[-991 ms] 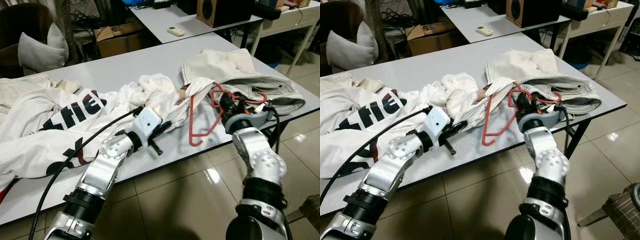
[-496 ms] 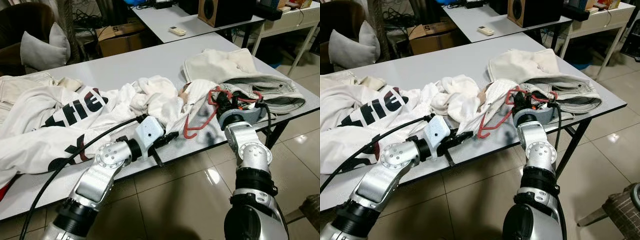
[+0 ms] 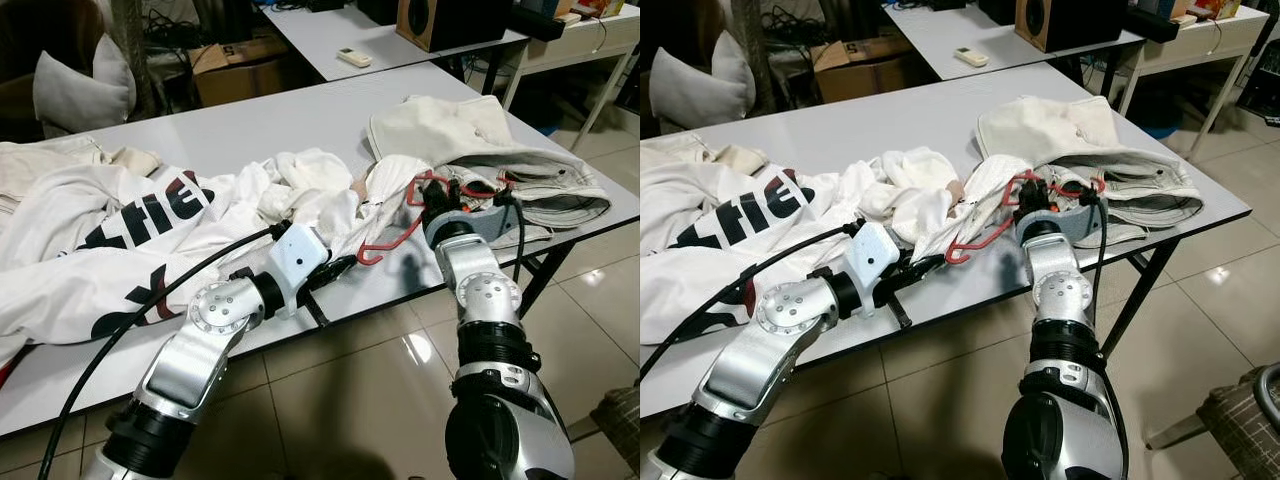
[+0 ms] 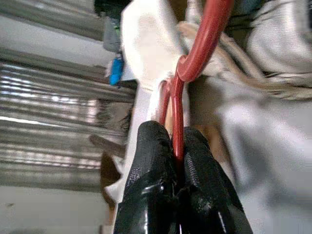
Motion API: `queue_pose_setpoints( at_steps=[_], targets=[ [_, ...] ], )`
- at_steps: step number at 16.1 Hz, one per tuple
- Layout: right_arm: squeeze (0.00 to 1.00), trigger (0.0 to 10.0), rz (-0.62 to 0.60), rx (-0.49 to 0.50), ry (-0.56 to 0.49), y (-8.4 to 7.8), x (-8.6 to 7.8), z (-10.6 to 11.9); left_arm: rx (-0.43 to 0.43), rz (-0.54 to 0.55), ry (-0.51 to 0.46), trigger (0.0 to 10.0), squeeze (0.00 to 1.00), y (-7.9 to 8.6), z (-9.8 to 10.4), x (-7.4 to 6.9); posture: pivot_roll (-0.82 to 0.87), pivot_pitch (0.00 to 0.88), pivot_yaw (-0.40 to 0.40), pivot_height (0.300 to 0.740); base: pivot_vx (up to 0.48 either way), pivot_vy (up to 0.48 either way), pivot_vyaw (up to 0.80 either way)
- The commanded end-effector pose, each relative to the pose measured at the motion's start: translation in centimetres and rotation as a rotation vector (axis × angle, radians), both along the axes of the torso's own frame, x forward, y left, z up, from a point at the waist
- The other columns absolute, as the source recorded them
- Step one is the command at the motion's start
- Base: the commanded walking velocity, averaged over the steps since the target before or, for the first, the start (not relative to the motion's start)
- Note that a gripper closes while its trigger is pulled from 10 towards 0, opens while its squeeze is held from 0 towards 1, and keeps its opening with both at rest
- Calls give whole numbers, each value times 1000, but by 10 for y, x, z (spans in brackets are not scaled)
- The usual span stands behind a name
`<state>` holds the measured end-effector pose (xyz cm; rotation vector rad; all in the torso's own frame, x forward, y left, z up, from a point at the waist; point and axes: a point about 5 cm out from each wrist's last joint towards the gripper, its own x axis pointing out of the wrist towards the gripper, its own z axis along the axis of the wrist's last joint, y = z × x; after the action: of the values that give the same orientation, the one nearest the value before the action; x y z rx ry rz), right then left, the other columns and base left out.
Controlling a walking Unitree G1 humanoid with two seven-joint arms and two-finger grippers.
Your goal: Hang hanger
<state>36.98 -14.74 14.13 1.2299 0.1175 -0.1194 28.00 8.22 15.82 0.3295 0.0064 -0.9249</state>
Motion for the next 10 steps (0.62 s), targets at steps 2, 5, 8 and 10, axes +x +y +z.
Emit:
queue_pose_setpoints(
  at_steps=[2, 5, 8, 10],
  targets=[
    [0, 10000, -74, -61, 18, -7, 4, 5, 26, -55, -52, 392, 0, -12, 16, -6, -124, 55, 61, 740, 0, 0, 0],
    [0, 10000, -136, -50, 53, -13, 5, 1, 58, -83, -43, 431, 0, -20, 25, -10, -113, 56, 54, 740, 0, 0, 0],
    [0, 10000, -182, 21, 36, -13, 10, 8, 136, -96, 11, 196, 0, -22, 15, -17, -115, 55, 54, 740, 0, 0, 0],
    [0, 10000, -189, 61, 15, -8, 12, 15, 134, -105, 36, 627, 0, -28, 13, -19, -119, 55, 54, 740, 0, 0, 0]
  ],
)
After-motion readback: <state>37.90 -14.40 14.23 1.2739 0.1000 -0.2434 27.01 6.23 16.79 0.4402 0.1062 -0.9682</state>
